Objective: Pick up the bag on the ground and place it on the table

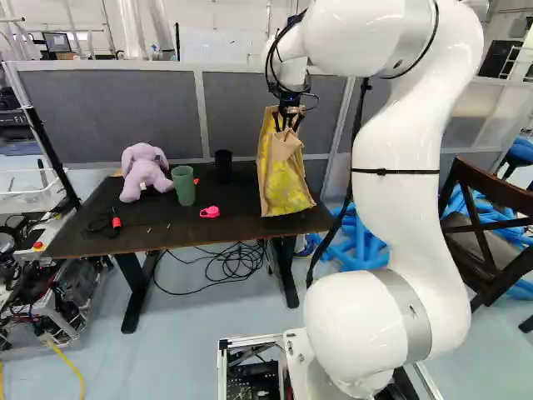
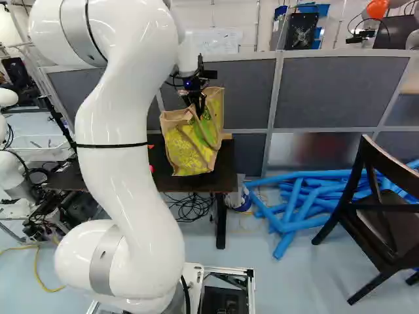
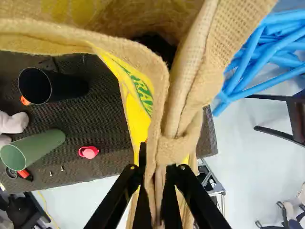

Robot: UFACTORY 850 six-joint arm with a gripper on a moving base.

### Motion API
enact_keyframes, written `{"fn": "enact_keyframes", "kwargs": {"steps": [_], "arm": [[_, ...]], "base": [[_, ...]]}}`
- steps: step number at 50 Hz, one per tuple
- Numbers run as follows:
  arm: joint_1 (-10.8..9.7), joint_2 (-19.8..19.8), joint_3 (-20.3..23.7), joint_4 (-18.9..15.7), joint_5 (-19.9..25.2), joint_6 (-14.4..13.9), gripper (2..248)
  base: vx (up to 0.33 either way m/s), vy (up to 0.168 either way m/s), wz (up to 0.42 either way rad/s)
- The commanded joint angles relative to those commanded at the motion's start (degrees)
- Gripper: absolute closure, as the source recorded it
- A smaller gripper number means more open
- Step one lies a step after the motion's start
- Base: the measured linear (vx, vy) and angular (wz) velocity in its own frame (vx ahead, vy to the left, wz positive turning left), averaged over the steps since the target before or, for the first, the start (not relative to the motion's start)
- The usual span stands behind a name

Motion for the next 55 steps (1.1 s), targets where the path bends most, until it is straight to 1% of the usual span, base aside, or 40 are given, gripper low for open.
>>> {"fn": "enact_keyframes", "kwargs": {"steps": [38, 55], "arm": [[0.31, -12.43, -10.95, 0.0, 0.0, 0.0, 229], [0.33, -13.37, -11.82, 0.0, 0.0, 0.0, 228]], "base": [[0.0, 0.0, 0.0], [0.0, 0.0, 0.0]]}}
